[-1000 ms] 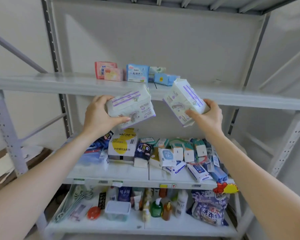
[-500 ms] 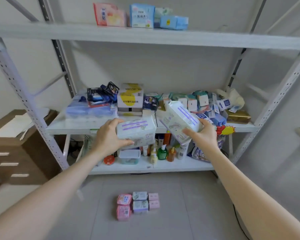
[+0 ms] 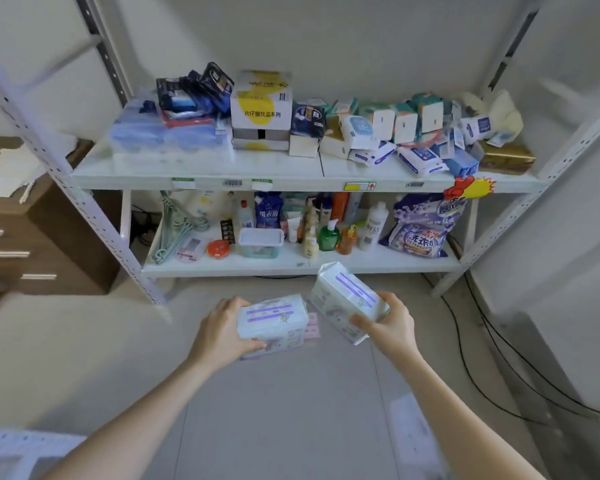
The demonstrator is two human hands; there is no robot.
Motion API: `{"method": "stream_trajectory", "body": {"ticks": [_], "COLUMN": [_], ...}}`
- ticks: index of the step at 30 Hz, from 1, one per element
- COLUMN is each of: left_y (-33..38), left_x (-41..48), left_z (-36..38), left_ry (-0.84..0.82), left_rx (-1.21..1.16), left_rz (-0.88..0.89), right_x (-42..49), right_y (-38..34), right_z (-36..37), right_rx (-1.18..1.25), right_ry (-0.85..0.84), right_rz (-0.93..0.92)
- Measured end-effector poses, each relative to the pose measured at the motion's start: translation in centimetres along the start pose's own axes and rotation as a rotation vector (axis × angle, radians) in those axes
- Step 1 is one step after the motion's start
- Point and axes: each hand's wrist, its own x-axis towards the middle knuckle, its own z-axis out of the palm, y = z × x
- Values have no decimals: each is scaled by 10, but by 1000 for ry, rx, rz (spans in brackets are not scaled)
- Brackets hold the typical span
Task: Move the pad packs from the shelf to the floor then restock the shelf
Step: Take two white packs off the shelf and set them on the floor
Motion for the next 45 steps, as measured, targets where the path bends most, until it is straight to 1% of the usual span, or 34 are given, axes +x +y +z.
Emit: {"method": "stream_trajectory", "body": {"ticks": [4, 10, 16, 23, 32, 37, 41, 45], "left_y": [-32, -74, -114, -192, -296, -334, -355, -376], "left_x": [-8, 6, 49, 108, 168, 196, 209, 217], "left_z": [42, 106, 178, 275, 413, 479, 517, 542], "left_ry": [-64, -164, -228, -236, -272, -273, -260, -250], "left_rx": [-7, 6, 18, 53, 82, 48, 32, 71], "left_rz": [-48, -124, -176, -226, -151, -54, -3, 65], "right_x": [-4, 13, 61, 130, 181, 188, 189, 192], "right_y": [49, 121, 192, 291, 434, 505, 547, 571], "right_z": [27, 62, 98, 156, 239, 276, 300, 329], "right_rx": [-28, -54, -65, -134, -173, -195, -211, -171], "right_ry": [-30, -49, -88, -150, -163, -194, -239, -295], "right_rz": [85, 195, 287, 311, 306, 271, 262, 215]}}
